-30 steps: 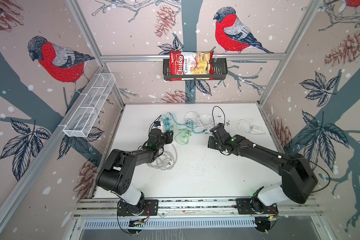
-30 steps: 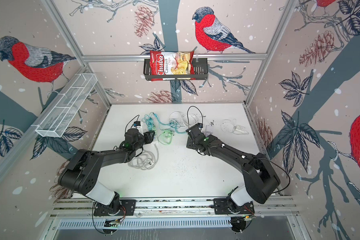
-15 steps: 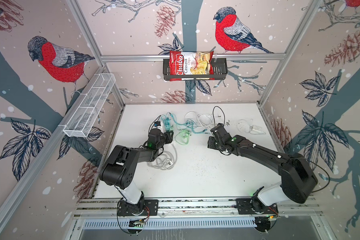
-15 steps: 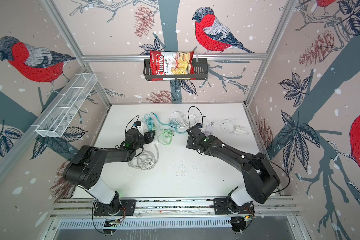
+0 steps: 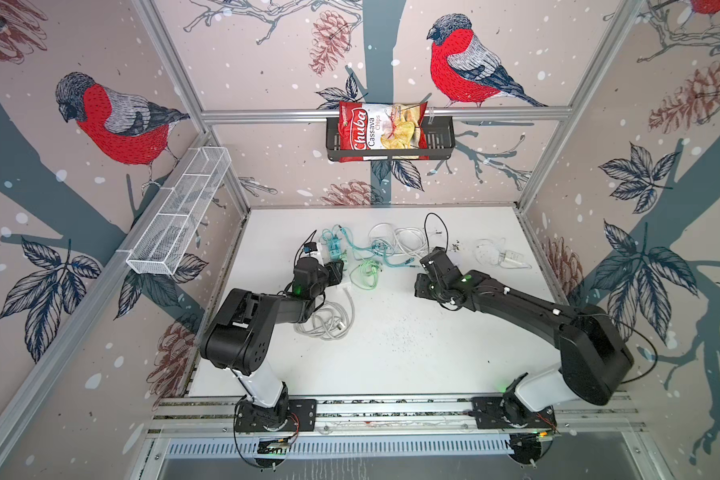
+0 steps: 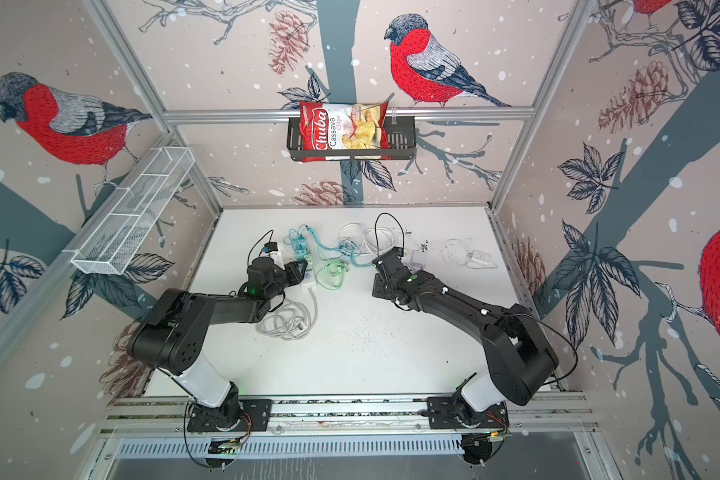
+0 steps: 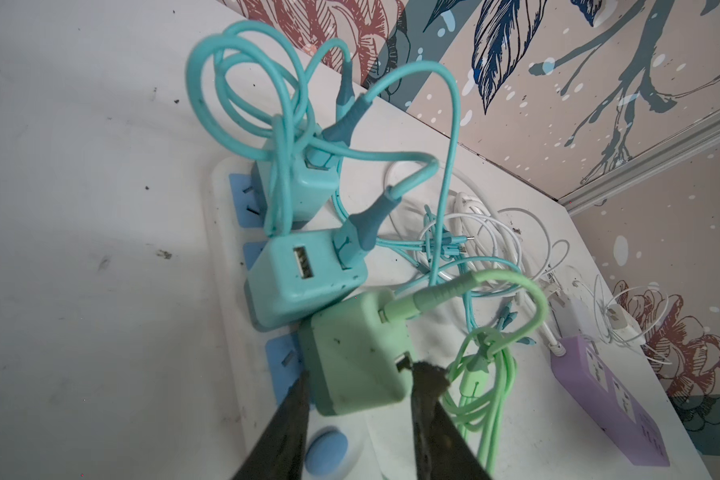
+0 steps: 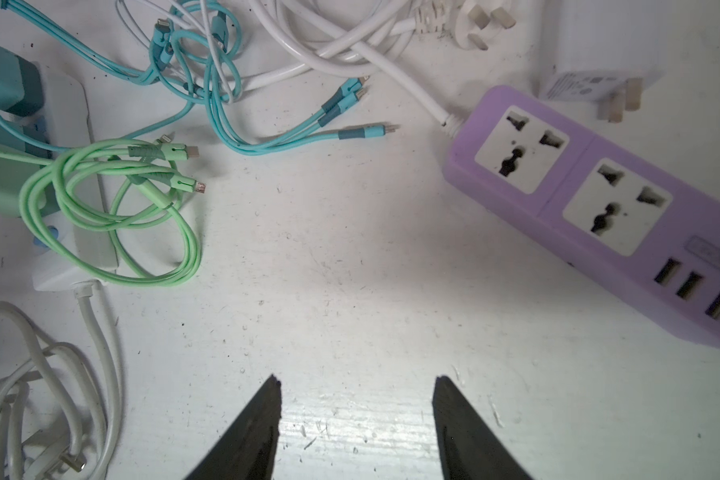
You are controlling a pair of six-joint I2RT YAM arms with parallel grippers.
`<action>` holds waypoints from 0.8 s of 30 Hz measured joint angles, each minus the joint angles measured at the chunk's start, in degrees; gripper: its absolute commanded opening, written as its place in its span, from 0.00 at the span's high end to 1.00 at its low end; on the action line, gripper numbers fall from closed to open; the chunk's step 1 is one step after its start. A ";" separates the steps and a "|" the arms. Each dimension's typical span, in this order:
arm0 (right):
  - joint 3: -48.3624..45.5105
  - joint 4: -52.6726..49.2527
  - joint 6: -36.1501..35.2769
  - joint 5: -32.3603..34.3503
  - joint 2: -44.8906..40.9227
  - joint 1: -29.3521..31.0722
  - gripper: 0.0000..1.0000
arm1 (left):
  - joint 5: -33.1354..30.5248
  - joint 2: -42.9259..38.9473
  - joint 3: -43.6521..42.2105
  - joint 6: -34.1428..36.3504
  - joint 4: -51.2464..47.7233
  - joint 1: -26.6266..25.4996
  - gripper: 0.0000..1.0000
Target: Insert the plug
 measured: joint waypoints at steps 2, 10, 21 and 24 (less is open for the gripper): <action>0.02 0.00 0.00 0.00 0.00 0.00 0.41 | 0.04 0.50 0.00 0.00 0.35 0.04 0.61; 0.39 0.04 -0.20 -0.02 0.63 -0.07 0.41 | 1.25 1.46 0.04 0.02 1.11 0.55 0.61; 0.46 0.07 -0.79 -0.22 1.03 -0.11 0.41 | 2.47 2.62 -0.39 -1.09 3.43 2.75 0.61; 0.46 0.07 -1.22 -0.59 1.05 -0.11 0.41 | 4.22 3.72 -1.29 -2.86 6.38 3.76 0.61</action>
